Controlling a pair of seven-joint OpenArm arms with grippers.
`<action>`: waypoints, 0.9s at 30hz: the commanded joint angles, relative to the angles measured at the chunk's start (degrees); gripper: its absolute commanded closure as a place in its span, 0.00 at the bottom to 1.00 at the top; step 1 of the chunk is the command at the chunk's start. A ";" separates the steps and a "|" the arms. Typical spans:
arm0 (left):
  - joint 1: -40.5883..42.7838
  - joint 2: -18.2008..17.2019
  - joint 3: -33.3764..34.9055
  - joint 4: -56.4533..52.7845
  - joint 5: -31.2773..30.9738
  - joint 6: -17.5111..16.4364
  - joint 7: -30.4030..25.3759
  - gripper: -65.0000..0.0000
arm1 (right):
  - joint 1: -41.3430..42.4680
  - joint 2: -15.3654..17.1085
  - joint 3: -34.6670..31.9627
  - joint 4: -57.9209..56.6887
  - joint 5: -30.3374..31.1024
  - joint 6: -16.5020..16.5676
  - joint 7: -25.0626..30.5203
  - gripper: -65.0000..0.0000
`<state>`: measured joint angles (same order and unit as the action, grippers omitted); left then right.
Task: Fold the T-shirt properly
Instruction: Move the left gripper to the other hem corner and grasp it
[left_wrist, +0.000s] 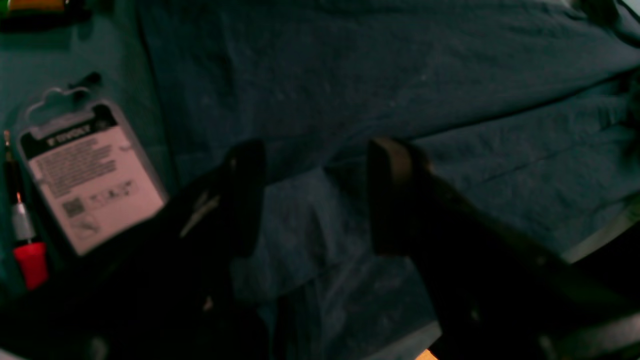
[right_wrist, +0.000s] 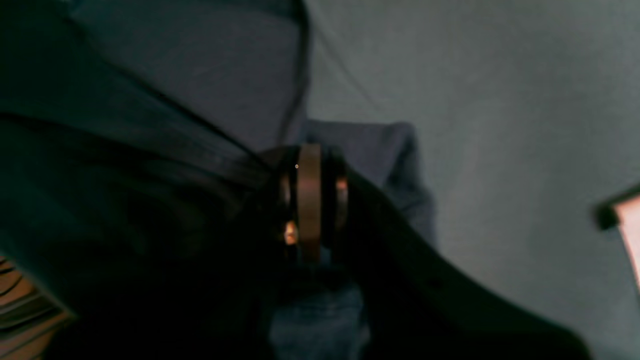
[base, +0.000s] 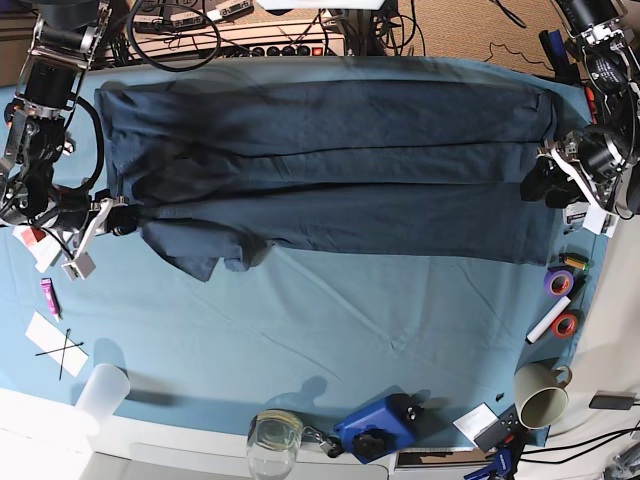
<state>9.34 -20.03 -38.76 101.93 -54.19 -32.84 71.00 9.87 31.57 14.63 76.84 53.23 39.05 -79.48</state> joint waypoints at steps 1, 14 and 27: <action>-0.44 -1.07 -0.37 0.83 -1.01 -0.02 -1.18 0.49 | 1.27 1.46 0.52 0.96 2.21 0.74 -0.42 0.84; -0.46 -1.07 -0.37 0.83 -0.83 -0.02 -1.20 0.49 | 4.44 1.60 12.59 4.09 9.94 0.95 -0.52 0.72; -0.46 -1.07 -0.37 0.83 -0.85 -0.02 -1.25 0.49 | 6.47 1.27 3.65 -1.20 -5.55 0.95 13.22 0.71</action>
<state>9.34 -20.03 -38.76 101.93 -54.02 -32.86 71.00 15.07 31.46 17.85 74.83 46.44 39.92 -67.42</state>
